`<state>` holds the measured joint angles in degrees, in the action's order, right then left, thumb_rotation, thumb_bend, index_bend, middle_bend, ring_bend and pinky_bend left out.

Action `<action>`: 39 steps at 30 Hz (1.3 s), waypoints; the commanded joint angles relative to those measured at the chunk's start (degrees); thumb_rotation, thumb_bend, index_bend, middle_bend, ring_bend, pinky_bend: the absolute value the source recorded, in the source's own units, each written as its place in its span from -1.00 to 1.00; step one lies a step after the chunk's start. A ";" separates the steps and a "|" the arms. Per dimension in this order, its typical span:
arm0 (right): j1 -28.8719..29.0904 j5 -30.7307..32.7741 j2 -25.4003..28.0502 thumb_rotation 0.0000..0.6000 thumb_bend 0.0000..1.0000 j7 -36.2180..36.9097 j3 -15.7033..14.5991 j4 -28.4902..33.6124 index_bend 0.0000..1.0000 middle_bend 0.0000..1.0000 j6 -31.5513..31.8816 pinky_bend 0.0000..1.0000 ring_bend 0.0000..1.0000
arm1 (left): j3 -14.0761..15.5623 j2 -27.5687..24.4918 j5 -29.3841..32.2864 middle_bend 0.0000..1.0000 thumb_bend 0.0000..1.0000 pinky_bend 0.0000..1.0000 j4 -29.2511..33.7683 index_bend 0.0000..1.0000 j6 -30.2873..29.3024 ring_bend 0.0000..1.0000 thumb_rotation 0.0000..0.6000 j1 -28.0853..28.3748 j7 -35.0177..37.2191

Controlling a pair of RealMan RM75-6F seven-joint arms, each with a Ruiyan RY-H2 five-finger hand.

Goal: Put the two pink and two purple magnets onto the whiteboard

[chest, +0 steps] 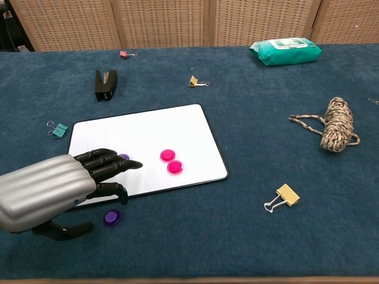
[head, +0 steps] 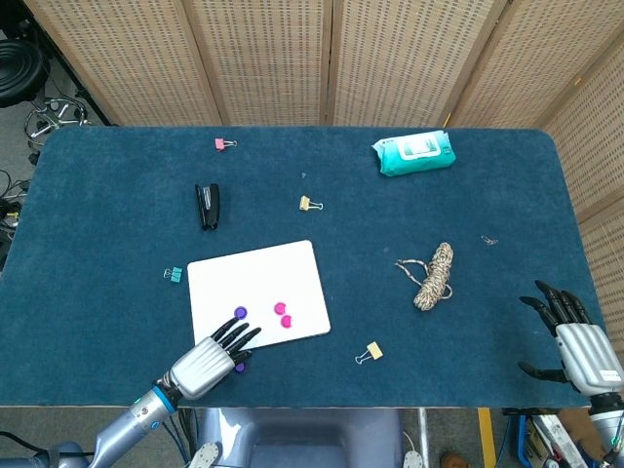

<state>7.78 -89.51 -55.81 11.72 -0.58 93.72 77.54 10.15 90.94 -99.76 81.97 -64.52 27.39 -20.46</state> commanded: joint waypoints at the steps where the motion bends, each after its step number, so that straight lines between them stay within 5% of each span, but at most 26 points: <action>1: 0.00 -0.01 0.00 1.00 -1.00 -0.02 -0.01 0.01 -0.68 -1.00 0.01 -1.00 -1.00 | -0.06 0.23 -0.05 -1.00 -0.33 -1.00 -0.22 -0.30 0.06 -1.00 1.00 -0.07 0.08; 39: -0.01 0.08 0.12 1.00 -1.00 0.55 0.10 -0.19 -0.68 -1.00 0.12 -1.00 -1.00 | -0.75 1.95 0.52 -1.00 -0.29 -1.00 -0.59 0.04 1.88 -1.00 1.00 -0.14 -0.99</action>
<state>7.77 -89.43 -55.70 12.26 -0.49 93.53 77.66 9.40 92.89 -99.24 81.38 -62.63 27.26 -21.45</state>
